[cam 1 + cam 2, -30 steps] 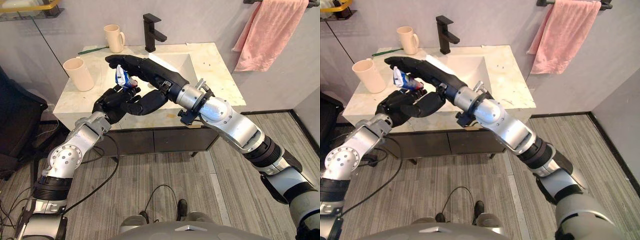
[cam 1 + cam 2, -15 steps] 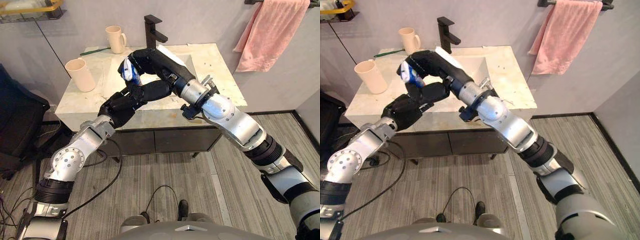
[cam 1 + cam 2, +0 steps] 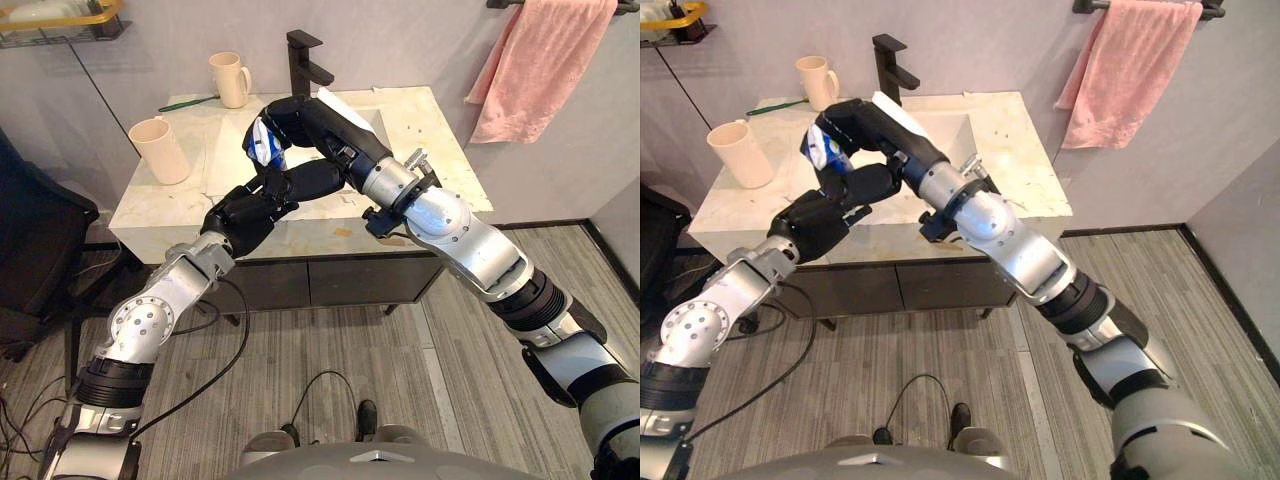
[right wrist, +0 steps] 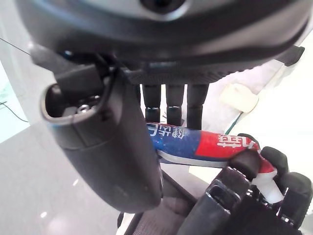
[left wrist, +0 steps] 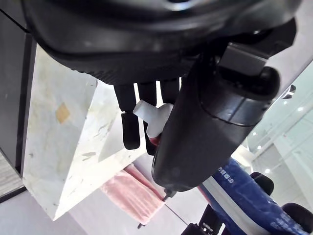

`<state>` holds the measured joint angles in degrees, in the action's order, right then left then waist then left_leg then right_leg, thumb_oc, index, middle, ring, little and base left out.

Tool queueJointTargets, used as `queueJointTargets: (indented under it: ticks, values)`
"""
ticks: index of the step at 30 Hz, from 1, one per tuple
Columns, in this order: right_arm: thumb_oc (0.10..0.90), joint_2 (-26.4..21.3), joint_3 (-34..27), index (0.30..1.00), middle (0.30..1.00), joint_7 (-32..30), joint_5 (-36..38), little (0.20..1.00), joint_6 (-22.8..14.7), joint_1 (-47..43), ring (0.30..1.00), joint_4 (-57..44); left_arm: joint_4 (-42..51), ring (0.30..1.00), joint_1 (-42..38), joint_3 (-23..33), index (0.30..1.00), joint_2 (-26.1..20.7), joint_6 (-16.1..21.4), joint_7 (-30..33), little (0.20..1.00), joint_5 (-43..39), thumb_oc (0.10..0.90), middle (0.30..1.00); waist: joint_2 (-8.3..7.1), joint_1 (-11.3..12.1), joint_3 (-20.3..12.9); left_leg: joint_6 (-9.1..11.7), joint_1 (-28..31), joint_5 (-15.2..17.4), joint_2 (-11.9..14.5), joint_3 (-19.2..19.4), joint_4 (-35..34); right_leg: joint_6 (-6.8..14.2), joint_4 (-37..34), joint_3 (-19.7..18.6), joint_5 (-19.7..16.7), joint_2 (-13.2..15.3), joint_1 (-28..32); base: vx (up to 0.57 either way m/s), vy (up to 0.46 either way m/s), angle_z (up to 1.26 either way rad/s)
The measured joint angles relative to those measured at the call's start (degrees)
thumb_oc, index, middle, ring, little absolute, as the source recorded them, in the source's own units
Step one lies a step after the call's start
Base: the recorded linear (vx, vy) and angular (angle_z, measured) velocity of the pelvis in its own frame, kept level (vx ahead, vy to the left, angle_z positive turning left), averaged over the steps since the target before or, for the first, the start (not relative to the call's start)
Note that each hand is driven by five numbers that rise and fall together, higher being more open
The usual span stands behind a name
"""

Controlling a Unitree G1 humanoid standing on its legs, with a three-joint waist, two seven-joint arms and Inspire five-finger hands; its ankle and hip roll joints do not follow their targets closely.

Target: Organize the bathroom.

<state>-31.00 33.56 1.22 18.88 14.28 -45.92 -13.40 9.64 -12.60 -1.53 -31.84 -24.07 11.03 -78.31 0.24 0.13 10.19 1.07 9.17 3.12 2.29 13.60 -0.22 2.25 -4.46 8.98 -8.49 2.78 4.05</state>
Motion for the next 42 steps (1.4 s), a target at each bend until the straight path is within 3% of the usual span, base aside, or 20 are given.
queueJointTargets:
  ticks: [3,4,6,7,22,34,37,42]
  values:
    - [0.4,0.1,0.0,0.3,0.3,0.0,-0.2,0.3,0.0,0.0,0.3,0.0,0.0,0.3,0.0,0.0,0.3,0.0,0.0,0.0,0.3,0.0,0.4,0.3,0.09,0.0,-0.1,0.0,0.0,0.0,0.0,0.0,0.0,0.0,0.0,0.0,0.0,0.0,0.0,0.0,0.0,0.0]
    - [0.4,0.2,0.0,0.3,0.3,0.0,-0.4,0.3,0.0,0.0,0.3,0.0,0.0,0.481,0.0,0.0,0.481,0.0,0.0,0.0,0.481,0.0,0.521,0.481,0.14,0.0,-0.1,0.0,0.0,0.0,0.0,0.0,0.0,0.0,0.0,0.0,0.0,0.0,0.0,0.0,0.0,0.0]
    - [0.4,0.3,0.0,0.3,0.3,0.0,-0.4,0.3,0.0,0.0,0.3,0.1,0.0,0.573,0.0,0.0,0.573,0.0,0.0,0.0,0.573,0.0,0.582,0.573,0.2,0.1,-0.1,0.0,0.0,0.0,0.0,0.0,0.0,0.0,0.0,0.0,0.0,0.0,0.0,0.0,0.0,0.0]
    - [0.4,0.2,0.0,0.3,0.3,-0.1,-0.4,0.3,0.0,0.0,0.3,0.2,0.0,0.9,0.0,0.0,0.9,0.0,0.0,0.0,0.9,0.0,0.8,0.9,0.23,0.2,-0.1,0.0,0.0,0.0,0.0,0.0,0.0,0.0,0.0,0.0,0.0,0.0,0.0,0.0,0.0,0.0]
    - [0.4,-0.1,-0.2,0.3,0.3,-0.1,-0.6,0.3,0.0,0.1,0.3,0.3,0.0,0.9,2.9,0.7,0.9,1.4,-0.5,1.0,0.9,0.4,0.8,0.9,0.38,1.5,-0.2,0.1,-0.1,-0.1,0.0,-0.1,0.0,0.0,0.0,0.2,0.0,0.0,0.0,0.0,-0.001,0.0]
    - [0.4,-0.1,-0.4,0.3,0.3,1.8,-0.6,0.3,0.1,4.6,0.3,-0.3,2.3,0.9,12.8,4.0,0.9,7.4,-0.6,-0.5,0.9,3.1,0.8,0.9,0.46,2.8,-0.3,0.2,-0.8,-0.3,0.1,-1.1,0.1,-0.2,0.0,1.1,0.1,0.0,0.0,-0.01,-0.003,0.03]
    - [0.4,-0.2,-0.4,0.3,0.3,2.2,-1.4,0.3,0.2,5.2,0.3,-0.3,2.0,0.9,17.3,6.9,0.9,12.3,1.9,1.5,0.9,3.5,0.8,0.9,0.46,3.9,-0.3,0.3,-1.1,-0.4,0.1,-2.0,0.1,-0.3,0.0,2.0,0.2,0.0,0.0,-0.04,0.002,0.13]
    - [0.4,-5.3,-2.1,0.3,0.3,2.2,-2.7,0.3,0.2,5.2,0.3,-0.7,-5.6,0.9,23.1,19.7,0.9,17.9,11.3,4.0,0.9,5.0,0.8,0.9,0.39,6.4,-0.3,0.5,-2.0,-0.9,0.2,-3.6,0.0,-0.6,-0.1,3.7,0.5,0.1,0.0,-0.05,0.004,0.2]
